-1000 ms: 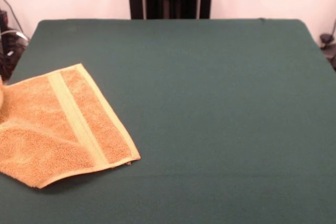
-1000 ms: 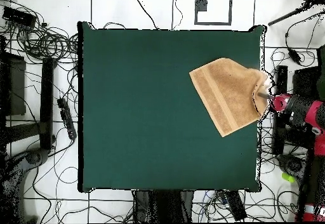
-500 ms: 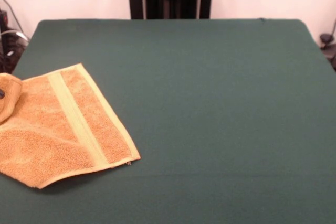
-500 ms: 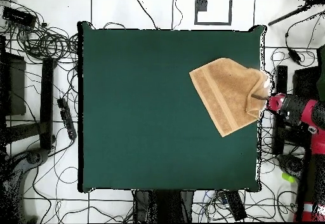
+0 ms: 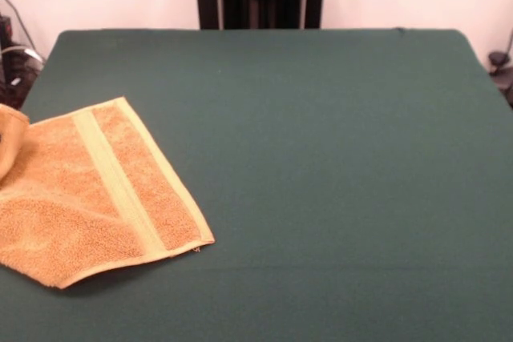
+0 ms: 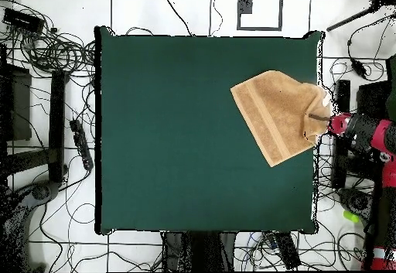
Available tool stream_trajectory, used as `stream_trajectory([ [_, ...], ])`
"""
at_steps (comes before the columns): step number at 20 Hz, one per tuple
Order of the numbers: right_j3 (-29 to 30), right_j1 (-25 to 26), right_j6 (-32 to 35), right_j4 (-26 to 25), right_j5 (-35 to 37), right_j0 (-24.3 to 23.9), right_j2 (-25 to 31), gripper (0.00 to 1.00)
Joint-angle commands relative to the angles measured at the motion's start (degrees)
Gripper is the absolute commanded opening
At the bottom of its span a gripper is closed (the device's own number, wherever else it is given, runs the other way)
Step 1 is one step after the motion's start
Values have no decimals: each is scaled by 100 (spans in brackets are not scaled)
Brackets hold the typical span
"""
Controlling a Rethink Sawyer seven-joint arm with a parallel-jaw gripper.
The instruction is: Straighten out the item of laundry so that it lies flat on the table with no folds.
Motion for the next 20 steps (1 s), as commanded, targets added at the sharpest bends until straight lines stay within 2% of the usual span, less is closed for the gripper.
stream_trajectory([
  [1,-497,-66,1129,513,1068,702,-463,100],
  [4,-966,105,764,489,1456,803,-578,100],
  [7,-1646,304,222,245,1961,930,-593,100],
  [9,-1871,401,181,238,2076,940,-552,100],
  [13,-1500,405,646,553,1701,816,-571,100],
  [16,-1155,288,555,550,1416,739,-625,100],
  [20,-1301,213,468,498,1626,821,-668,100],
])
